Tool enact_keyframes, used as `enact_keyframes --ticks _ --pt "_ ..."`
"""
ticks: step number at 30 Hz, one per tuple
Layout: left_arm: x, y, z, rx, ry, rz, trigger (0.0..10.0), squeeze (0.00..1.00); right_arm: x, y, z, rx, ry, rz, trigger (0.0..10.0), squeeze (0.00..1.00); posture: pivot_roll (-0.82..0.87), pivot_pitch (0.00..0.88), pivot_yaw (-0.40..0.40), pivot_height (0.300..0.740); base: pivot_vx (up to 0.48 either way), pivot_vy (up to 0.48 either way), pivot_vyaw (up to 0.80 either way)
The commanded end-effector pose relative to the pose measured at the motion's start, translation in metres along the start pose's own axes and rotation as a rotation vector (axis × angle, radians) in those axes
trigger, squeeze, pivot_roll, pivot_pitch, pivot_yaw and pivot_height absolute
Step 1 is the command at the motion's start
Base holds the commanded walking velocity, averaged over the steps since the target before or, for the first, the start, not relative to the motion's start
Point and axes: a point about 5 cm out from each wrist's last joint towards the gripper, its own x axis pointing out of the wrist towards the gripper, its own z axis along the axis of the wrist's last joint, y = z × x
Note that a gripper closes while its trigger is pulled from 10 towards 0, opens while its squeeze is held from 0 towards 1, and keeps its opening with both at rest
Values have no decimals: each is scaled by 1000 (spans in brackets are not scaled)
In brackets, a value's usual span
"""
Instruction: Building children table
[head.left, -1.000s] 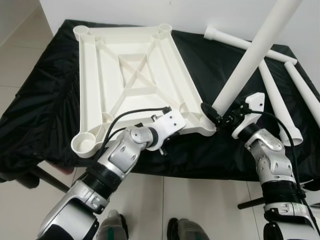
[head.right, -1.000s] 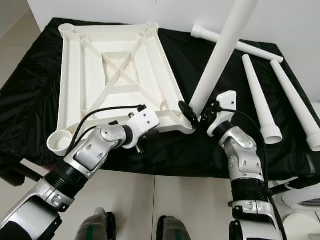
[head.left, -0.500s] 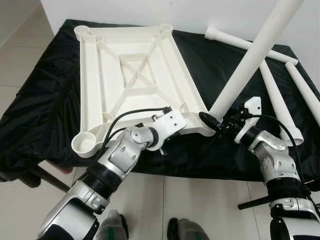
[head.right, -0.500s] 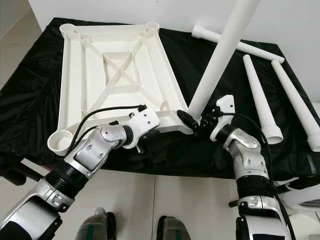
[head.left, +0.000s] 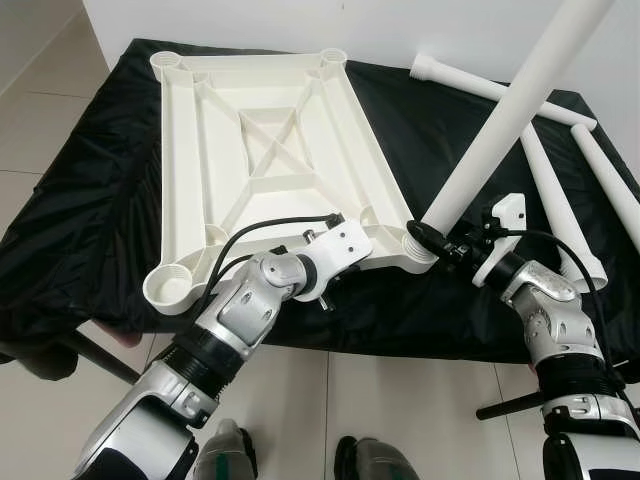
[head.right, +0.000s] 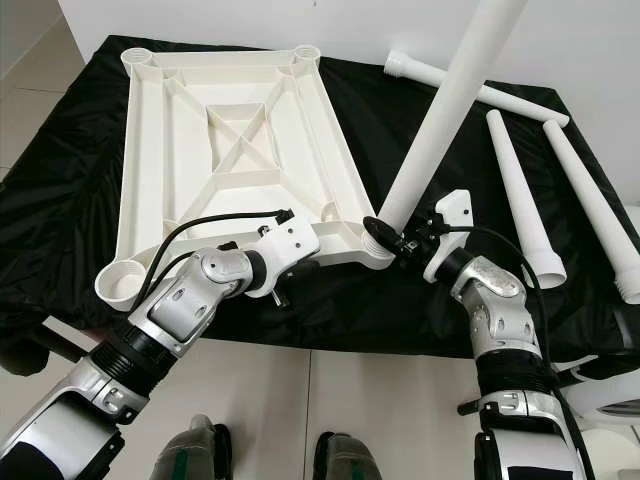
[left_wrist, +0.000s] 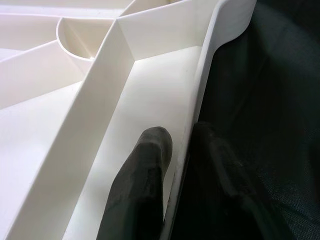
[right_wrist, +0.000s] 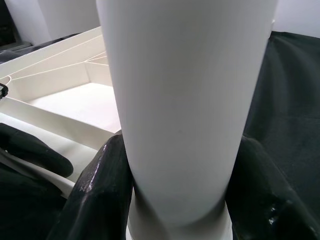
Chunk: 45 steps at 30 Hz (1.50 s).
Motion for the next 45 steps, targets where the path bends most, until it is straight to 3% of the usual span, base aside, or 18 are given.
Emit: enact_keyframes --ticks 1,9,13,24,32,33,45 --pt "4 -7 3 20 -10 -62 10000 0 1 5 -3 22 -5 -1 10000 0 -19 84 -53 740 0 0 0" --pt "4 -7 3 18 -10 -62 10000 0 4 9 -2 18 -22 -36 10000 0 -17 87 -54 740 0 0 0" --pt "4 -8 2 16 -7 -63 10000 0 18 13 -2 -17 3 -256 10000 0 -12 88 -55 740 0 0 0" --pt "3 -9 1 25 -4 -71 10000 0 32 33 1 28 -48 -387 10000 0 -11 77 -48 740 0 0 0" --pt "3 -10 2 30 -5 -75 10000 0 36 40 6 72 -101 -581 10000 0 -8 70 -50 740 0 0 0" --pt "4 -10 1 30 -5 -75 10000 0 37 46 7 59 -109 -665 10000 0 -6 68 -51 740 0 0 0" --pt "3 -11 1 33 -3 -77 10000 0 44 67 5 71 -129 -775 10000 0 0 62 -51 740 0 0 0"
